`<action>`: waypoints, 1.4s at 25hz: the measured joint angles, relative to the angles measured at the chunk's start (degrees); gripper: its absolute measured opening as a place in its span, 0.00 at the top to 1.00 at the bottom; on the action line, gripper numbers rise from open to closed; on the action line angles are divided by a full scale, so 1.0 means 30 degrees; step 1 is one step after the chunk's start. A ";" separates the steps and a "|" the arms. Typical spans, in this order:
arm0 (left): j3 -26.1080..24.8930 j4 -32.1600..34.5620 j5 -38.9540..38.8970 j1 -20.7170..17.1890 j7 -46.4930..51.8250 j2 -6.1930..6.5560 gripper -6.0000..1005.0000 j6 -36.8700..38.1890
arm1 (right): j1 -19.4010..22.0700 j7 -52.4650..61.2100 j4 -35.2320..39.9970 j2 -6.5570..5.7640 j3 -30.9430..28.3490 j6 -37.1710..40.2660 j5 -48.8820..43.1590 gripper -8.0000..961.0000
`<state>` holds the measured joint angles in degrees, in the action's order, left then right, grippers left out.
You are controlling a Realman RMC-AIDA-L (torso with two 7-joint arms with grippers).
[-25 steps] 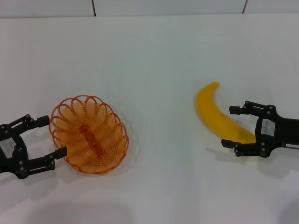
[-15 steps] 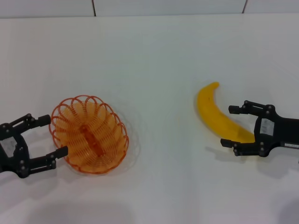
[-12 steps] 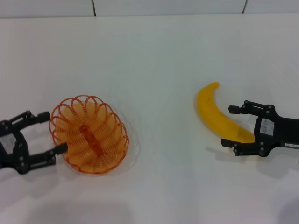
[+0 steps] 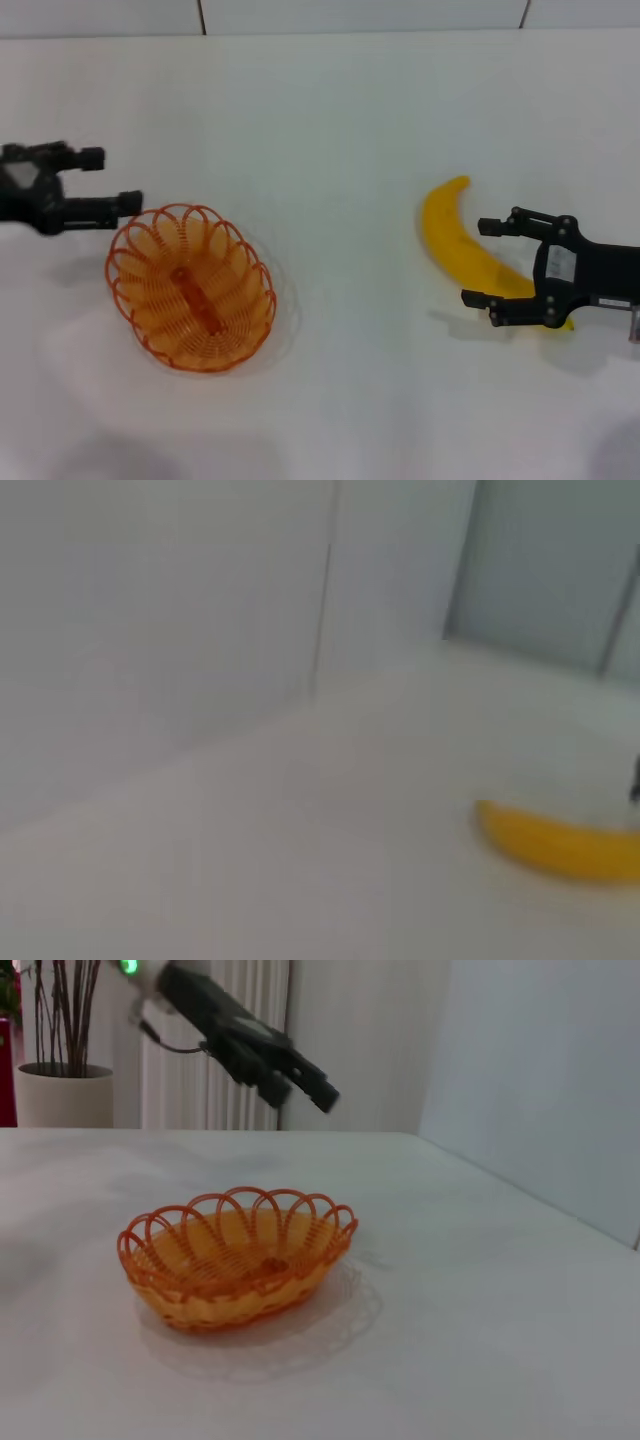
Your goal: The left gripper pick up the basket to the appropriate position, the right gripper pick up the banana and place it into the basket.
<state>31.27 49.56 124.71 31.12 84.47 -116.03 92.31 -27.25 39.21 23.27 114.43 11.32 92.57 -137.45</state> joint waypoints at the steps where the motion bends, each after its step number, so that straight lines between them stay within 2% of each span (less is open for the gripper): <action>1: 0.0052 0.0499 0.1408 0.0828 0.0490 0.0005 0.13 0.0082 | -0.0045 0.0013 -0.0028 -0.0001 0.0002 -0.0008 0.0000 0.07; 3: 0.0418 0.1221 0.3893 0.2011 0.0388 -0.0052 0.13 0.0323 | -0.0142 0.0056 -0.0033 0.0000 0.0007 -0.0012 -0.0021 0.07; 5: 0.1331 0.1862 0.5514 0.2588 -0.0078 -0.0139 0.13 0.0411 | -0.0321 0.0097 -0.0031 0.0003 0.0018 -0.0014 -0.0075 0.07; 8: 0.2706 0.2684 0.6207 0.2835 -0.0364 -0.0163 0.13 0.0070 | -0.0563 0.0118 -0.0030 0.0078 0.0039 0.0064 -0.0123 0.07; 12: 0.3075 0.2936 0.7010 0.3526 -0.0185 -0.0115 0.13 -0.0812 | -0.0623 0.0124 -0.0024 0.0109 0.0061 0.0135 -0.0127 0.07; 15: 0.3081 0.2227 0.7499 0.4184 -0.0043 -0.0154 0.13 -0.2040 | -0.0636 0.0127 -0.0024 0.0114 0.0063 0.0139 -0.0078 0.07; 16: 0.3131 0.1242 0.7598 0.4643 -0.0075 -0.0169 0.13 -0.2675 | -0.0654 0.0128 -0.0023 0.0115 0.0064 0.0140 -0.0068 0.07; 20: 0.3255 -0.0062 0.8017 0.5242 -0.0110 -0.0166 0.13 -0.3354 | -0.0717 0.0150 -0.0023 0.0117 0.0065 0.0108 -0.0114 0.07; 35: 0.3761 -0.2250 0.9414 0.6614 0.0218 -0.0173 0.12 -0.4149 | -0.0771 0.0172 -0.0024 0.0117 0.0064 0.0085 -0.0034 0.07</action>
<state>42.56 42.81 152.95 50.97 85.13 -116.54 79.87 -29.56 39.73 23.20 114.78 11.52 92.82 -137.55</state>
